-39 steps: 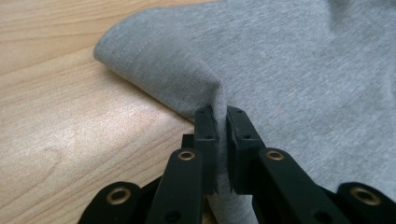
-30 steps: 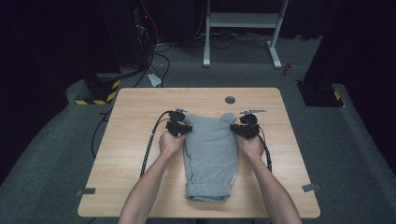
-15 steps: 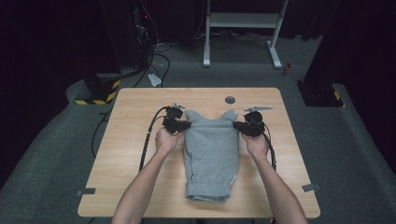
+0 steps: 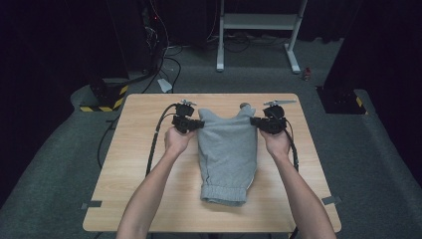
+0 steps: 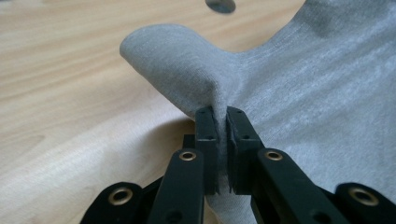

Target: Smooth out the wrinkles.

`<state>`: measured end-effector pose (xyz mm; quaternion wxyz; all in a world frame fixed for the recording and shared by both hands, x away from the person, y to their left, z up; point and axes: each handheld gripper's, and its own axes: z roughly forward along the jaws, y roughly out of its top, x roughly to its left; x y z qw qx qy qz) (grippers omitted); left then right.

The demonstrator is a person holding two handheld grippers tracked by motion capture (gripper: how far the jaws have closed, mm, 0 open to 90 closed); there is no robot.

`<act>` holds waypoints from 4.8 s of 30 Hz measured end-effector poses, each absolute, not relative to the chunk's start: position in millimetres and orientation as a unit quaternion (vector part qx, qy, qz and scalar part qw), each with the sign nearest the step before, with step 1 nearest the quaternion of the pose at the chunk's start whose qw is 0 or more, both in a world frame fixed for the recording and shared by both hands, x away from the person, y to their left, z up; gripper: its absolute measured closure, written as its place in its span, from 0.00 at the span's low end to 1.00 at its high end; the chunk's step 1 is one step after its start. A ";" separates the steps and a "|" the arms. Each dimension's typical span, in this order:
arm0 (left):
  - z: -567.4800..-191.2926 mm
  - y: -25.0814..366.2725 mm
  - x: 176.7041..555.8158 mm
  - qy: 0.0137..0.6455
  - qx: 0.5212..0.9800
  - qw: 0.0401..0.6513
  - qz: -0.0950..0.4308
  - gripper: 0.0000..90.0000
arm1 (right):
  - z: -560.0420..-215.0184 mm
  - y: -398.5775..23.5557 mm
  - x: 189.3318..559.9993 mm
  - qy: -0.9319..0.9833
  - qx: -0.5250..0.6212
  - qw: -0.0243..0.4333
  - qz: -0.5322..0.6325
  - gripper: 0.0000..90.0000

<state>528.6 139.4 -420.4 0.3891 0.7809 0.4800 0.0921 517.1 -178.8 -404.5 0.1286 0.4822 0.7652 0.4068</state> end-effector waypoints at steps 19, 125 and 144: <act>-390.1 150.2 532.6 0.477 0.754 0.432 0.129 0.94 | -377.1 -168.0 529.7 0.752 0.472 0.156 0.432 0.94; -503.5 128.9 419.1 0.441 0.804 0.395 0.058 0.92 | -496.1 -168.7 415.4 0.829 0.416 0.146 0.343 0.91; -485.9 150.8 420.0 0.480 0.760 0.436 0.040 0.55 | -484.8 -188.6 421.1 0.808 0.442 0.123 0.370 0.65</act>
